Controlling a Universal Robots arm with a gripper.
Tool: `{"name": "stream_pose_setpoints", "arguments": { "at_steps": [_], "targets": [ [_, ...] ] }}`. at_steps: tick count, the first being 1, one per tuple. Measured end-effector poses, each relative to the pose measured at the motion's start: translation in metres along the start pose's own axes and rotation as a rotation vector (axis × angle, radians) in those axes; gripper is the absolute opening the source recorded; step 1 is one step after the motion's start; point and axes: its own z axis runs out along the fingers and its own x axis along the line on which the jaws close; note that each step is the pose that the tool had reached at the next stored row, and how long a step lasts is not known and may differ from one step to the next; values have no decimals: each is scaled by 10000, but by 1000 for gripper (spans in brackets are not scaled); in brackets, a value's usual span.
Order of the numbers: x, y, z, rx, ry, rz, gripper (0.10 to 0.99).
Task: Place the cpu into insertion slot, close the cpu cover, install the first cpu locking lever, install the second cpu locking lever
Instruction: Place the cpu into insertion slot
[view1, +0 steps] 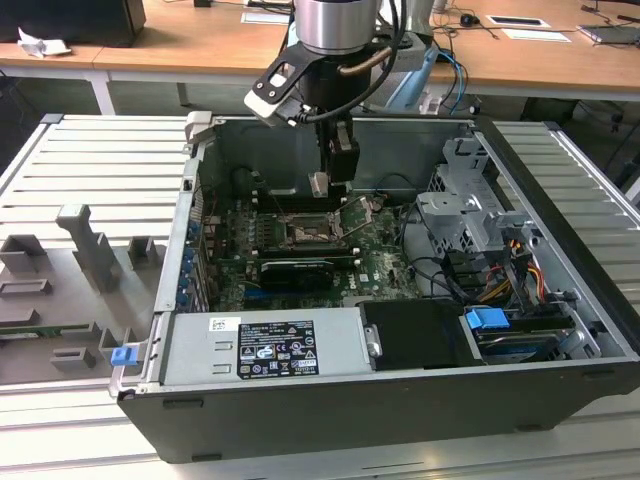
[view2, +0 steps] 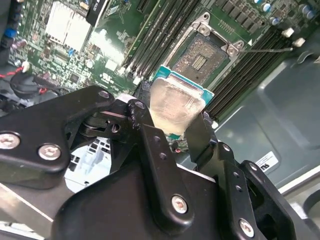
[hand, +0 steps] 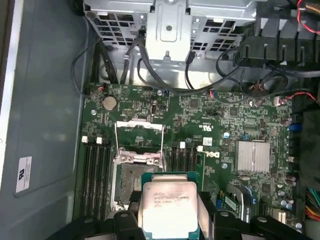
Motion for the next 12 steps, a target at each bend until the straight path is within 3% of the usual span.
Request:
{"name": "stream_pose_setpoints", "arguments": {
  "at_steps": [6,12],
  "targets": [
    [0,-3,28,-13,-59,680,525],
    [0,-4,44,-18,-87,998,525]
  ]
}}
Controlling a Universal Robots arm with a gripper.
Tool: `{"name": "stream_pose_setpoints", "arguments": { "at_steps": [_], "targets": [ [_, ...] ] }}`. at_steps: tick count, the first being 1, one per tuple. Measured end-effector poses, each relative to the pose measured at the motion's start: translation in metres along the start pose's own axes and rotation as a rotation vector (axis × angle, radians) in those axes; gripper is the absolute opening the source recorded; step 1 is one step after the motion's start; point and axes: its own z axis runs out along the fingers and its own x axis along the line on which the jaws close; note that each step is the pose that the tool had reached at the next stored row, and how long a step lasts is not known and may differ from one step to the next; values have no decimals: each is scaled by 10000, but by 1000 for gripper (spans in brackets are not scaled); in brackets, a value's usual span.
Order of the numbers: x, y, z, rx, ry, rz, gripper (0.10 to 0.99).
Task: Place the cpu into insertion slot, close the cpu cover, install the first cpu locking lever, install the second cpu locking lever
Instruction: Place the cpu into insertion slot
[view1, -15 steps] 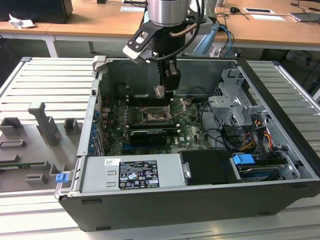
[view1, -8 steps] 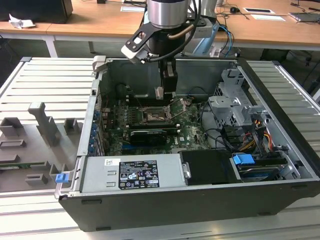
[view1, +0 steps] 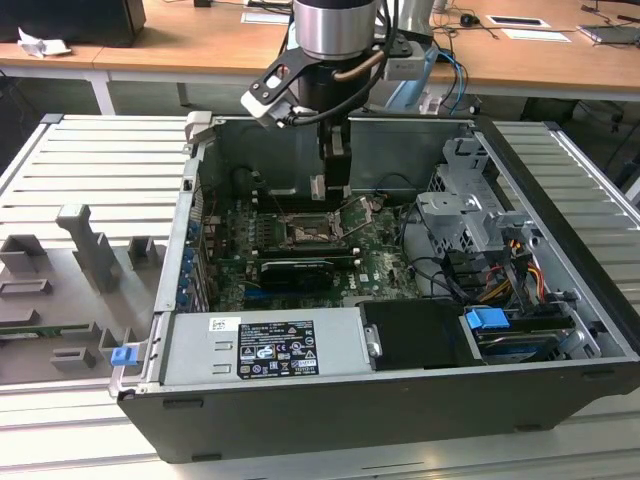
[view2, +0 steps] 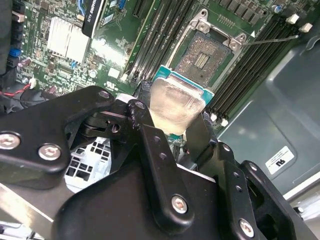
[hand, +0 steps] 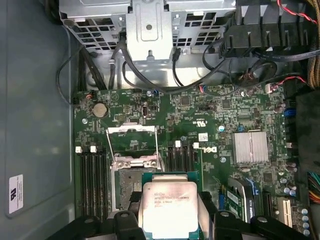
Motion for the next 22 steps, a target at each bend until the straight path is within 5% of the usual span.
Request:
{"name": "stream_pose_setpoints", "arguments": {
  "at_steps": [14,22],
  "targets": [
    [4,-3,30,-12,-54,616,525],
    [3,-11,83,-31,-140,1601,525]
  ]
}}
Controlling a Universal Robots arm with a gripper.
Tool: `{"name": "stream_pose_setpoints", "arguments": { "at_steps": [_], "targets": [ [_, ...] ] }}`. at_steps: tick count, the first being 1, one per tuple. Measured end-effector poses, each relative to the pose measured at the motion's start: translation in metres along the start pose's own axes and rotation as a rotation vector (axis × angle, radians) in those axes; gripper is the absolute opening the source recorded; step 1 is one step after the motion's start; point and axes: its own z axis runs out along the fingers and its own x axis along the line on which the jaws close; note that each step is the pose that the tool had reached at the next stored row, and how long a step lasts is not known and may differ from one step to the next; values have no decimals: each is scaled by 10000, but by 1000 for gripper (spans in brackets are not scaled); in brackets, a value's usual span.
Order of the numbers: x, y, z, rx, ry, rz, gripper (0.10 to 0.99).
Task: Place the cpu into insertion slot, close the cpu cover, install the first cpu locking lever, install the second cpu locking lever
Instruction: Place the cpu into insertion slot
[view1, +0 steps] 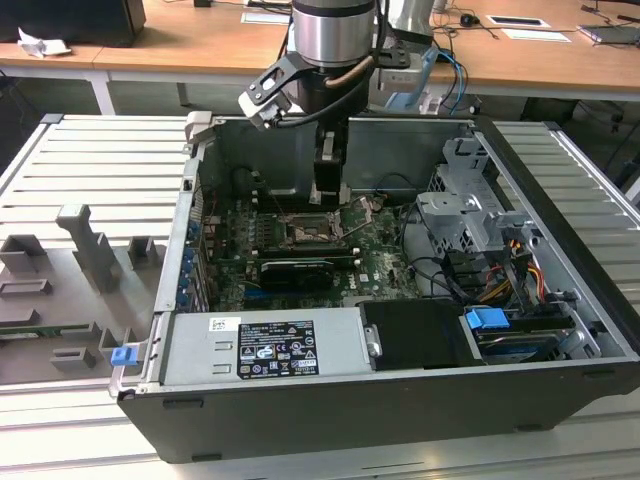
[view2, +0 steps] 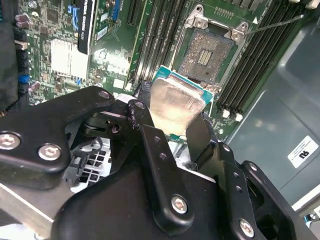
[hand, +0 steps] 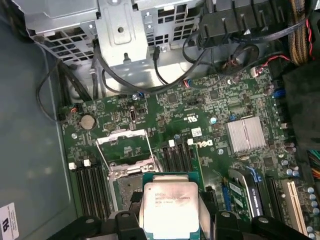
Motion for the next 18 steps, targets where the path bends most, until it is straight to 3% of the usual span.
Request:
{"name": "stream_pose_setpoints", "arguments": {
  "at_steps": [4,18],
  "targets": [
    [-1,-5,55,13,85,-979,525],
    [-3,-14,146,41,215,-2484,525]
  ]
}}
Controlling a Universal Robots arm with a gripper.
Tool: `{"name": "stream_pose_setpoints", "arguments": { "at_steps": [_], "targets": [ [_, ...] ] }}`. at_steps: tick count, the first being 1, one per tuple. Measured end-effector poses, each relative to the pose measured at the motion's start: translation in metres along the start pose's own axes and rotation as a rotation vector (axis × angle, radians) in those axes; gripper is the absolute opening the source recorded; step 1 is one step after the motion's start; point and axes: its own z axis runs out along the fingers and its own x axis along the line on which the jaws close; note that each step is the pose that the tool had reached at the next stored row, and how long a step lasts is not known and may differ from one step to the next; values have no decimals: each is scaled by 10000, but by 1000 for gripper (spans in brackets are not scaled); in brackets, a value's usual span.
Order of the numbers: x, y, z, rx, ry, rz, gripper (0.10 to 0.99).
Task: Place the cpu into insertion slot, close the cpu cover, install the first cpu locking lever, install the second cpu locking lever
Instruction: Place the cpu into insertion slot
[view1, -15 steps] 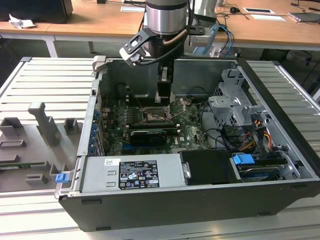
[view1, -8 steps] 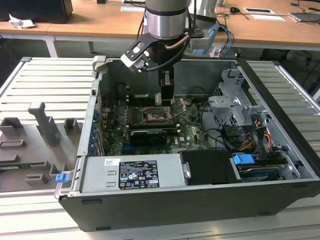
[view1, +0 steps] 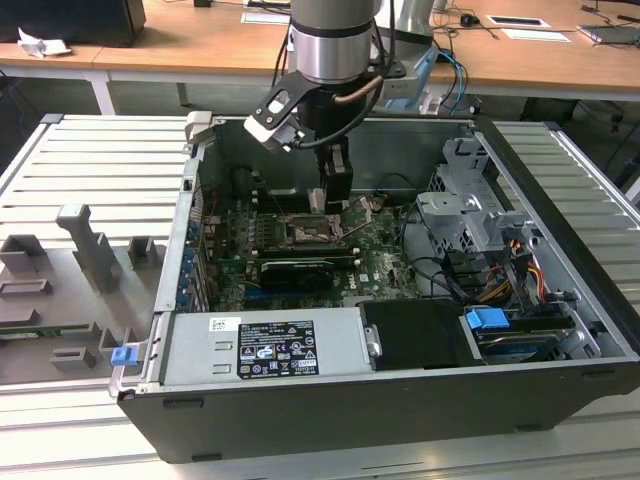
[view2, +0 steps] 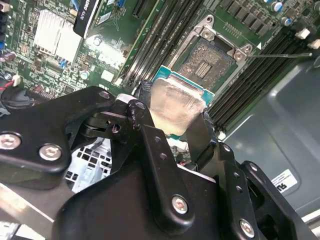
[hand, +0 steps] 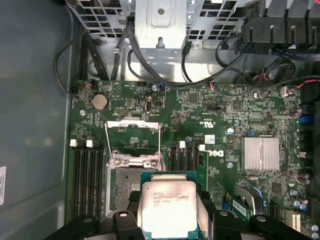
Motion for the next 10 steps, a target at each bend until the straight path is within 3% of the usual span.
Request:
{"name": "stream_pose_setpoints", "arguments": {
  "at_steps": [2,5,10],
  "targets": [
    [0,-2,24,4,19,-220,525],
    [-1,-11,117,4,22,-244,525],
    [-2,-19,207,4,22,-244,525]
  ]
}}
